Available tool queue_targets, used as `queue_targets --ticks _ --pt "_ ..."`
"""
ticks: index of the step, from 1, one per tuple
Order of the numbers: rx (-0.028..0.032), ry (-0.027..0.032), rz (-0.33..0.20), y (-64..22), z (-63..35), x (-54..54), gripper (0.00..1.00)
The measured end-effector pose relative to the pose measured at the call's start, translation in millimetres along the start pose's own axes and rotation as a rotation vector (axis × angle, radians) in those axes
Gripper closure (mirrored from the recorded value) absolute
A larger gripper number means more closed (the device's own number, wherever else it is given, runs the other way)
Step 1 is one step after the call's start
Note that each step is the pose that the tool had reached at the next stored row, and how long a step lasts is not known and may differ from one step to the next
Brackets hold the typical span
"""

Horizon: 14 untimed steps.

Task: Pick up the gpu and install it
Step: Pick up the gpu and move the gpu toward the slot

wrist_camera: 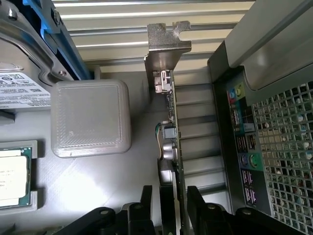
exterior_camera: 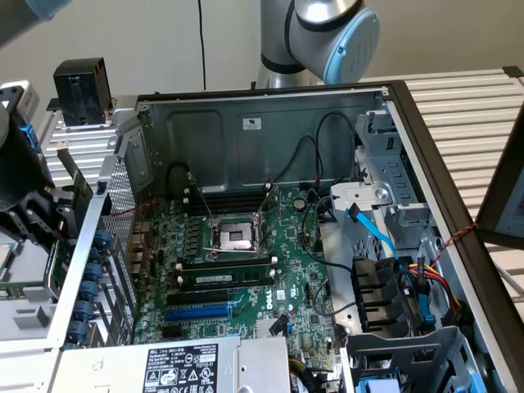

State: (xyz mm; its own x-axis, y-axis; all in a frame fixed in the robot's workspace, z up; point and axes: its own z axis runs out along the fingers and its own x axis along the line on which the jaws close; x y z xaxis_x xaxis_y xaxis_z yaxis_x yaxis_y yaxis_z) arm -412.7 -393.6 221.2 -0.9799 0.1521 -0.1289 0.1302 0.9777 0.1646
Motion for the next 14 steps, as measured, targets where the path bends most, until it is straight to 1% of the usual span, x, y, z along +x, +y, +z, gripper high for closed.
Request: queue_targets --ticks 1,2,3,4,5,9,12,14 --pt "0.0082 0.0034 -0.002 0.0 0.1 -0.1 0.58" --pt "0.0152 0.0116 -0.004 0.0 0.1 -0.2 0.58" --pt "0.0214 0.0223 -0.005 0.0 0.1 -0.2 0.58" --pt "0.0258 0.0340 -0.006 0.0 0.1 -0.3 0.58" --pt "0.0271 0.0401 -0.008 0.1 0.2 -0.9 0.58" --pt "0.0235 0.0457 -0.040 0.5 0.7 -3.8 0.58" --pt "0.0181 0.0529 -0.088 0.6 0.9 -4.6 0.58" --pt "0.0157 0.0566 -0.110 0.7 0.8 -5.5 0.58"
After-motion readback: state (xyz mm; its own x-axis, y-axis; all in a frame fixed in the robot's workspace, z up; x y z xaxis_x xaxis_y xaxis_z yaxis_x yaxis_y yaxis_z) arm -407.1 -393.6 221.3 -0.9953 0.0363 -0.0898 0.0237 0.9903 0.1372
